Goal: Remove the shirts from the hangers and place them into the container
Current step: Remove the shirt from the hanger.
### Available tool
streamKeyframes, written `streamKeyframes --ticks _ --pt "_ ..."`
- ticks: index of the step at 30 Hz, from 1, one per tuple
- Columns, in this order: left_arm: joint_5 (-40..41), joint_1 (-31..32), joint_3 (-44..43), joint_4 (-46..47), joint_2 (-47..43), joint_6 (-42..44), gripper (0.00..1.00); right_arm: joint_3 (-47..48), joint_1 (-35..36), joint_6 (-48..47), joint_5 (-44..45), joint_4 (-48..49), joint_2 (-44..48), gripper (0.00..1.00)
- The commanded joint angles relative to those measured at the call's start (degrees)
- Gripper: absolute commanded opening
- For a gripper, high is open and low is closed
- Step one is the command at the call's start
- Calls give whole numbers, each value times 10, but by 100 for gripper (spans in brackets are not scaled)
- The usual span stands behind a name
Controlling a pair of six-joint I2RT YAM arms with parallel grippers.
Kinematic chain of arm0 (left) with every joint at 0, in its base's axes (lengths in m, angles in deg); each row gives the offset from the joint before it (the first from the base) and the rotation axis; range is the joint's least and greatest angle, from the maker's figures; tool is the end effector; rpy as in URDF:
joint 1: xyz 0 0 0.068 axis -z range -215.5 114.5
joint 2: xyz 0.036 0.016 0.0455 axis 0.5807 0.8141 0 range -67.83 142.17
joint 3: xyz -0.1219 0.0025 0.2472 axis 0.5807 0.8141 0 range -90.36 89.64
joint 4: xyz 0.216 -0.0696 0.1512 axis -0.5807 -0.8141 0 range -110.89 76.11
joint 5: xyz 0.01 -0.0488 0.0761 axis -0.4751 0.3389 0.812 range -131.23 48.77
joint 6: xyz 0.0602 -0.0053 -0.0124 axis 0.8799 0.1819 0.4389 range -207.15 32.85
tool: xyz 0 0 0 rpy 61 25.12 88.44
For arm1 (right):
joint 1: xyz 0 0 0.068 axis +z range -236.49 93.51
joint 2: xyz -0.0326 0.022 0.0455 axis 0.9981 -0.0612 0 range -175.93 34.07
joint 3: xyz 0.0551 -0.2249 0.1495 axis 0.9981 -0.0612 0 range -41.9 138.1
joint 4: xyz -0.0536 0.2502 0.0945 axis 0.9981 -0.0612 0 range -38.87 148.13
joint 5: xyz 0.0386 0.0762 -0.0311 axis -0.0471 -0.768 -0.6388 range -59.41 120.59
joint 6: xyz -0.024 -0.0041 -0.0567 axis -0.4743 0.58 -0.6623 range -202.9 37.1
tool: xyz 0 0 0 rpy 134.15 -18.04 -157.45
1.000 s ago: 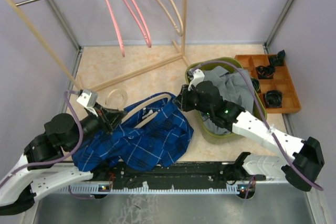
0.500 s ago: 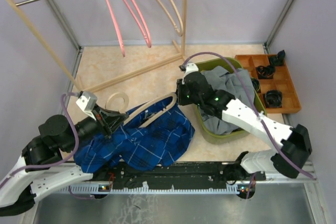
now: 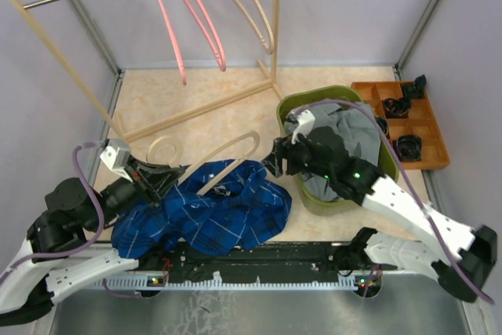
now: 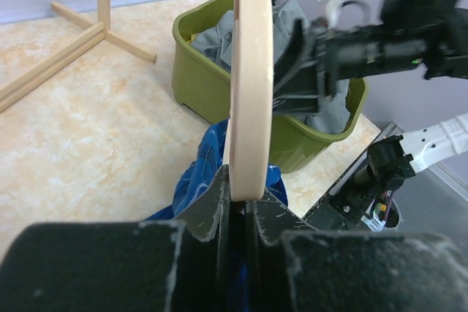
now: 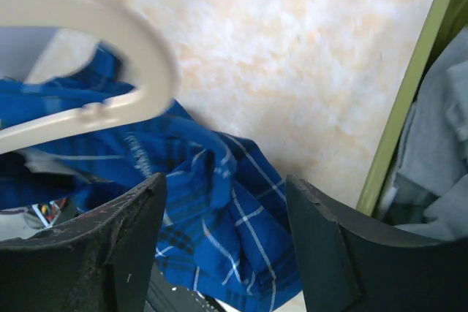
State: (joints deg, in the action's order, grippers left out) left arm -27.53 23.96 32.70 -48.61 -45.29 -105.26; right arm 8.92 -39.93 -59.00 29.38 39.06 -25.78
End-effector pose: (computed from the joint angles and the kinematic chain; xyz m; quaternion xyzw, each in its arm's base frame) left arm 0.0455 -0.0555 0.4099 0.1699 0.6884 -0.3726 0.5987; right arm 0.1749 0.1863 0.3064 -0.1738 0.8398 0.3041 0.4148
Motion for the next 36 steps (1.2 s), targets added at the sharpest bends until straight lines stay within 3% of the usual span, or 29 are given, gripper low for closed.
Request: streamKeyframes --ticks 1,6,11,21,25,28,31,33,34,36 --pt "-19 -1 -1 41 7 10 0 -23 -1 -84 -30 59 120 70" --pt "-65 -2 -5 52 24 19 0 -15 -2 -139 -46 8 168 75" --pt "-140 -1 -12 62 48 24 0 40 -2 -197 -116 -59 145 76" --pt "-202 -1 -31 63 55 17 0 80 -4 -279 -240 -151 134 74" --pt "-217 -1 -37 62 59 16 0 80 -4 -286 -299 -162 141 58" --pt "-204 -1 -37 54 58 14 0 71 -4 -281 -309 -150 163 35" --pt "-164 -1 -33 43 49 13 0 62 -4 -270 -303 -138 193 3" --pt "-128 -1 -30 41 41 11 0 56 -4 -259 -303 -132 211 0" --pt "-105 -1 -29 36 40 8 8 56 -4 -254 -304 -131 218 0" --pt "-70 -1 -28 22 44 8 33 57 -4 -237 -299 -135 226 0"
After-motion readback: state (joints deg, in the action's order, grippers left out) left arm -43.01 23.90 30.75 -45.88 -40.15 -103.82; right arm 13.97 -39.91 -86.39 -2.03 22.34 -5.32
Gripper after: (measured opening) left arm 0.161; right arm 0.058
